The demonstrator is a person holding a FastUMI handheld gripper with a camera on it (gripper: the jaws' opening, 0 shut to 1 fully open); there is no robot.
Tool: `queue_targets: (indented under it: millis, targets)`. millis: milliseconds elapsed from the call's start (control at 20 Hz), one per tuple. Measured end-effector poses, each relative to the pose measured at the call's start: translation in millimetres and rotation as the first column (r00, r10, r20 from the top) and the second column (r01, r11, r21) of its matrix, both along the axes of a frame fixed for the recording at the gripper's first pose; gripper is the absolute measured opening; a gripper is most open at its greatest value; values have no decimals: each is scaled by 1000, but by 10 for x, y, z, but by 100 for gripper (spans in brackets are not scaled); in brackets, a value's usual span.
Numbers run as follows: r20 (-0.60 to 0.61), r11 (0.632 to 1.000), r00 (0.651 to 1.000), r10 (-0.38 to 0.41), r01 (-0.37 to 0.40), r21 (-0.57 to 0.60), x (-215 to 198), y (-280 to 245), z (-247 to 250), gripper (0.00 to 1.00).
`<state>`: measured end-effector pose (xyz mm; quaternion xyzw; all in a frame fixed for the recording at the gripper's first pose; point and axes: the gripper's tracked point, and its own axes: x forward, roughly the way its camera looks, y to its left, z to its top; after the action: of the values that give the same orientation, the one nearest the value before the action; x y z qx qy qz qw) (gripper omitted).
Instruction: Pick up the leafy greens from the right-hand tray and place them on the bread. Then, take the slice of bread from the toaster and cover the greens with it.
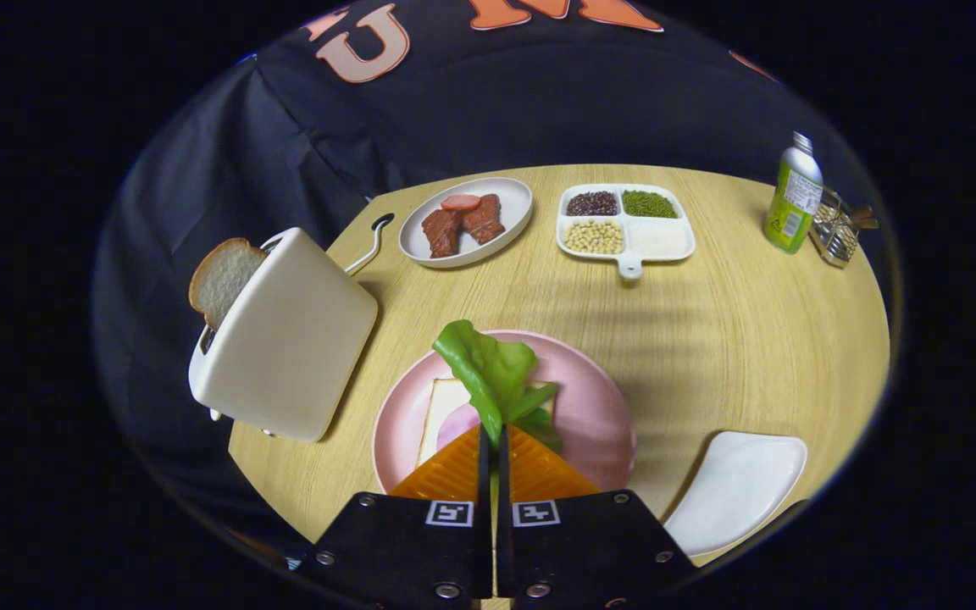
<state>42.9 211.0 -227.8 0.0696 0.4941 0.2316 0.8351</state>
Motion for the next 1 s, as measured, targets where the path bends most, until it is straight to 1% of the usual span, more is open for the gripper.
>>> queue_targets:
  millis: [150, 250, 350, 400, 500, 600, 700, 850, 900, 1000]
  targets:
    - [-19, 1000, 1000, 6, -6, 0, -26, 115, -59, 3]
    - [-45, 1000, 999, 15, -16, -9, -87, 187, -120, 6]
    - [-57, 999, 998, 29, -30, -29, -142, 207, -149, 13]
    - [-52, 999, 998, 34, -36, -39, -139, 207, -147, 19]
    - [-30, 998, 999, 31, -33, -60, -114, 189, -120, 29]
    - [-7, 998, 1000, 21, -21, -64, -85, 157, -35, 37]
    - [14, 999, 1000, 8, -7, -47, -47, 149, 93, 45]
    - [33, 1000, 999, -17, 17, -7, 6, 150, 327, 53]
    - [41, 1000, 999, -22, 22, 2, 32, 157, 403, 61]
    - [59, 1000, 998, -27, 27, 14, 93, 190, 580, 67]
